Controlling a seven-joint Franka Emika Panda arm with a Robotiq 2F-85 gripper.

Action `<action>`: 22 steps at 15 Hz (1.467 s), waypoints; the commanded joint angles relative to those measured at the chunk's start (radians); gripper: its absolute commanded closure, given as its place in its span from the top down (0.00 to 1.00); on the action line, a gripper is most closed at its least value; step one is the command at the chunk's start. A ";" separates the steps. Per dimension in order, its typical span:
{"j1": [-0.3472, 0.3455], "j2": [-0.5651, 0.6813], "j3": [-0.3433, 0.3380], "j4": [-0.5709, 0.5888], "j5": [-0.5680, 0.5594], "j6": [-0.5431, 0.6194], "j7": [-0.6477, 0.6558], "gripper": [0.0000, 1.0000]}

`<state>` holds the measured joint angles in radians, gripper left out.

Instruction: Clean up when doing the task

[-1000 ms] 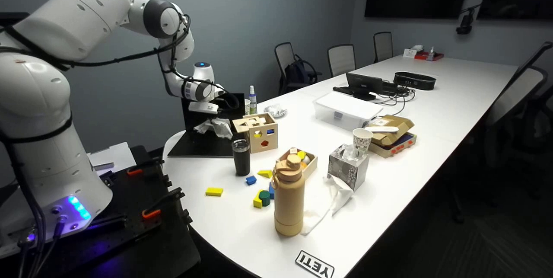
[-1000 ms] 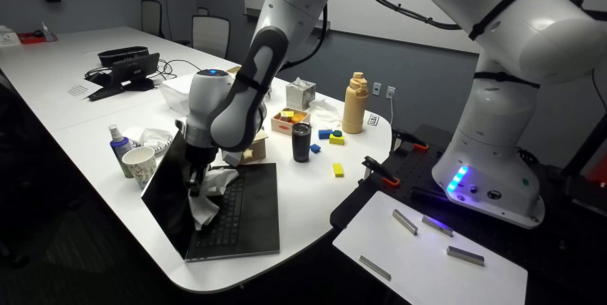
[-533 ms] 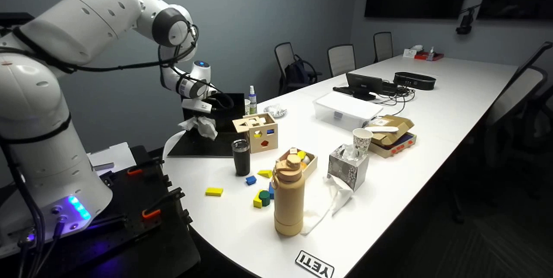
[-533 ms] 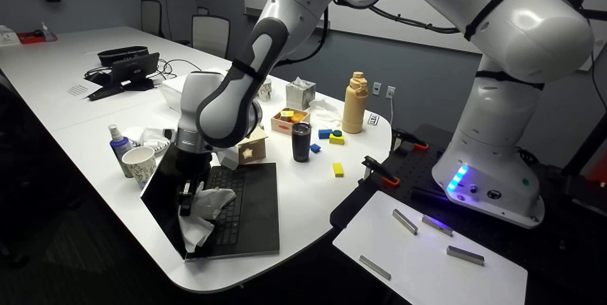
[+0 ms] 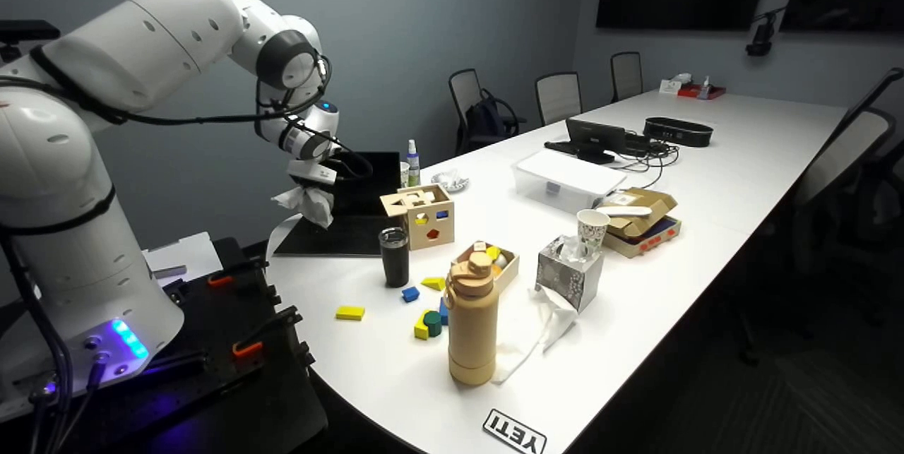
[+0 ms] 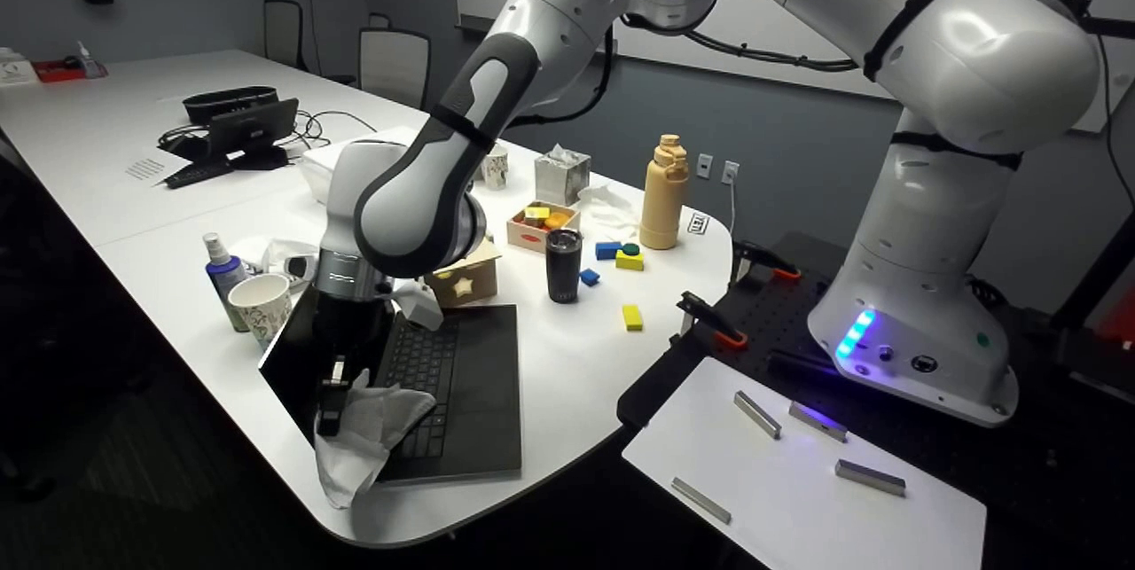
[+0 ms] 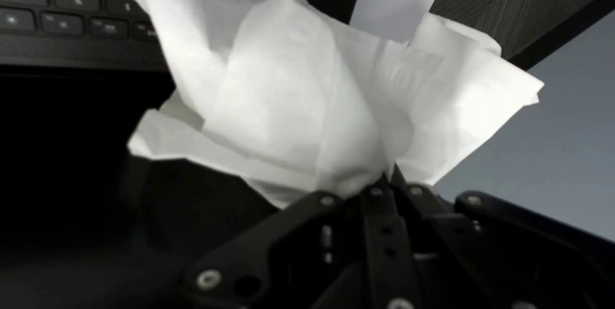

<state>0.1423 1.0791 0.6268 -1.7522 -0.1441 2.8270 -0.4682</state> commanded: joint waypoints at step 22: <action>-0.160 -0.276 -0.034 -0.198 -0.026 0.258 -0.061 0.00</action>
<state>-0.0533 0.8793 0.6704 -1.9040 -0.1514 3.0153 -0.6016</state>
